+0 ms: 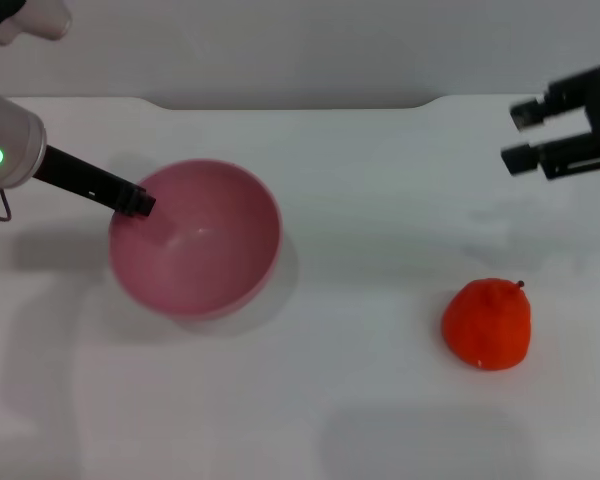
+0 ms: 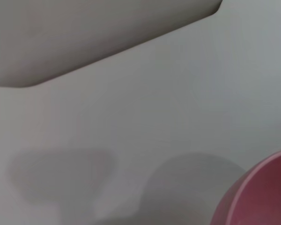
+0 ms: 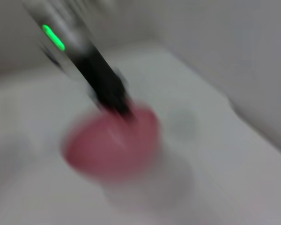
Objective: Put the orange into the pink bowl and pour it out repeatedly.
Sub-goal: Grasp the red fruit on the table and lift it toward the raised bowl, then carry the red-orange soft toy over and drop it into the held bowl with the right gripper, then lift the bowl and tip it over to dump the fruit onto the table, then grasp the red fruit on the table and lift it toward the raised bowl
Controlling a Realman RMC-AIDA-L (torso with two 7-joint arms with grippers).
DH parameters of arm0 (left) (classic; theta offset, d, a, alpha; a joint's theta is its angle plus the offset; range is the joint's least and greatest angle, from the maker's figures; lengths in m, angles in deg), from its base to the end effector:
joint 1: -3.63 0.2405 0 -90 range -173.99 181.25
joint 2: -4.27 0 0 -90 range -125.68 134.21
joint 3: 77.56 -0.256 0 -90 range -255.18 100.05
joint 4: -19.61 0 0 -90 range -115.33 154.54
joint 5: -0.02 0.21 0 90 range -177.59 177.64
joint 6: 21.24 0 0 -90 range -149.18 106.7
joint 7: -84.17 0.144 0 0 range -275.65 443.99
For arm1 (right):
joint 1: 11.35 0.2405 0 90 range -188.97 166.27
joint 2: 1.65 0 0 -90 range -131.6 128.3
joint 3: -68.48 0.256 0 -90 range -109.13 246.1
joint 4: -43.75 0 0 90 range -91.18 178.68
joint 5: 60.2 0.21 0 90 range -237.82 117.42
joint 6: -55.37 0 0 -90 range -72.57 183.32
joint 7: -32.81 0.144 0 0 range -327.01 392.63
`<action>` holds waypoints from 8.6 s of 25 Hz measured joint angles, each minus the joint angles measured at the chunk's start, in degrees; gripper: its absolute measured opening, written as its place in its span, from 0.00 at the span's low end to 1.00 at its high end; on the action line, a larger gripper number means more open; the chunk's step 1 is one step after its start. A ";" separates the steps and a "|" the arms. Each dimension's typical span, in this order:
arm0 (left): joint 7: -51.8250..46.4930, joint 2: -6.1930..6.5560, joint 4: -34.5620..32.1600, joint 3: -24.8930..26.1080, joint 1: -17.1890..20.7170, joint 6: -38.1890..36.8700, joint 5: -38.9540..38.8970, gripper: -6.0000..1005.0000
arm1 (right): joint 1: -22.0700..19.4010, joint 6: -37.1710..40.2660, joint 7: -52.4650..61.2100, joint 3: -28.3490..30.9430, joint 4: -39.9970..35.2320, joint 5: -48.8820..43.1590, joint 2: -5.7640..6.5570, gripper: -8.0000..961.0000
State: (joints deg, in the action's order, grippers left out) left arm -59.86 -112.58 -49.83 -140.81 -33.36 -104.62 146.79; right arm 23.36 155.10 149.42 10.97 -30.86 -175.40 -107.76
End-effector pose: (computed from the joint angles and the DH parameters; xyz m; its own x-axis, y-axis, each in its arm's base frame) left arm -0.2087 0.3916 0.0442 0.6615 0.7483 0.0496 0.6737 -0.5639 -0.4776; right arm 0.1648 0.3653 0.1197 0.9488 -0.2846 -0.1373 -0.3098 -0.9232 -0.2274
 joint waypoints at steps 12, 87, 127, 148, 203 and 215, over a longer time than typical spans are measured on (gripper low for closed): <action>0.00 -0.20 0.24 0.06 -1.24 -0.40 0.18 0.05 | 7.13 2.35 4.93 -7.92 -3.73 -39.40 -12.38 0.60; -0.11 -1.01 0.51 -3.58 -4.32 -1.42 -0.32 0.05 | 0.29 -30.93 17.77 -38.37 -29.80 -28.78 -13.41 0.19; 6.54 -1.18 -0.28 -19.48 4.68 32.77 -9.09 0.05 | -21.36 -74.78 17.72 -27.05 -12.48 3.30 -13.06 0.54; 35.01 -1.23 -6.07 -53.38 25.53 93.16 -8.49 0.05 | -24.05 -72.39 16.41 -24.25 -8.90 11.19 -12.85 0.52; 11.55 1.81 8.30 9.70 -4.44 19.53 -12.99 0.05 | -19.41 -52.58 12.55 -19.98 -6.71 11.69 -12.40 0.48; 11.76 6.02 7.73 14.98 -5.30 9.33 -12.82 0.05 | -4.58 -16.87 17.66 -11.36 -4.95 -11.48 -11.23 0.47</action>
State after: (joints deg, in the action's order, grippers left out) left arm -48.10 -106.55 -42.10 -125.83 -38.66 -95.29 133.96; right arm 18.78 138.22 167.09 -0.39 -35.81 -186.88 -119.00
